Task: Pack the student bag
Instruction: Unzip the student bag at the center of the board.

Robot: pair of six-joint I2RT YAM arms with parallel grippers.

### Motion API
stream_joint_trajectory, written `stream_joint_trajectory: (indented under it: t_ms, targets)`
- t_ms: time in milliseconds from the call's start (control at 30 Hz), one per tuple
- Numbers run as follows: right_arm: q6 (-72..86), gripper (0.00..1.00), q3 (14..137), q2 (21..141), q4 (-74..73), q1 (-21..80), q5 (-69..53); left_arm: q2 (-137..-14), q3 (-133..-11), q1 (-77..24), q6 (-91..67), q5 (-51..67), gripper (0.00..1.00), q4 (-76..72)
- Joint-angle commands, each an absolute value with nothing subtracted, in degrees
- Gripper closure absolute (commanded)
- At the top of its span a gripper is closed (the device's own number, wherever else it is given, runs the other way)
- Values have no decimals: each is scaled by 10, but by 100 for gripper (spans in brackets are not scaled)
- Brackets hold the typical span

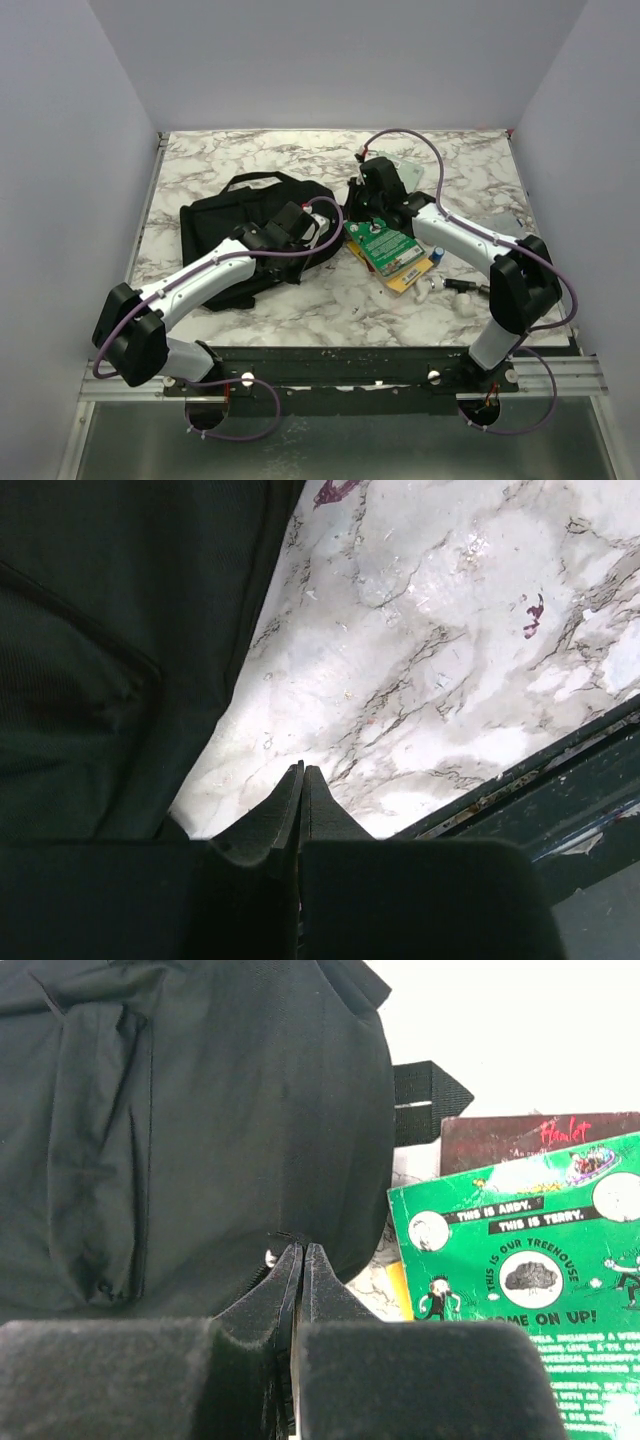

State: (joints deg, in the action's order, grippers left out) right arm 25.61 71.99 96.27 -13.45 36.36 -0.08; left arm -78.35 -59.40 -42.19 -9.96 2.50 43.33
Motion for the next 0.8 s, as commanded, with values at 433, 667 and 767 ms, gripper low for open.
stream_joint_trajectory:
  t_ms: [433, 667, 767]
  targets:
    - [329, 99, 600, 886, -26, 365, -284, -658, -592, -400, -103, 83, 36, 367]
    - [351, 100, 580, 851, -22, 383, -333, -527, -529, -388, -100, 112, 21, 266]
    - [378, 99, 551, 826, 15, 384, -352, -503, -489, -391, -104, 124, 2, 212]
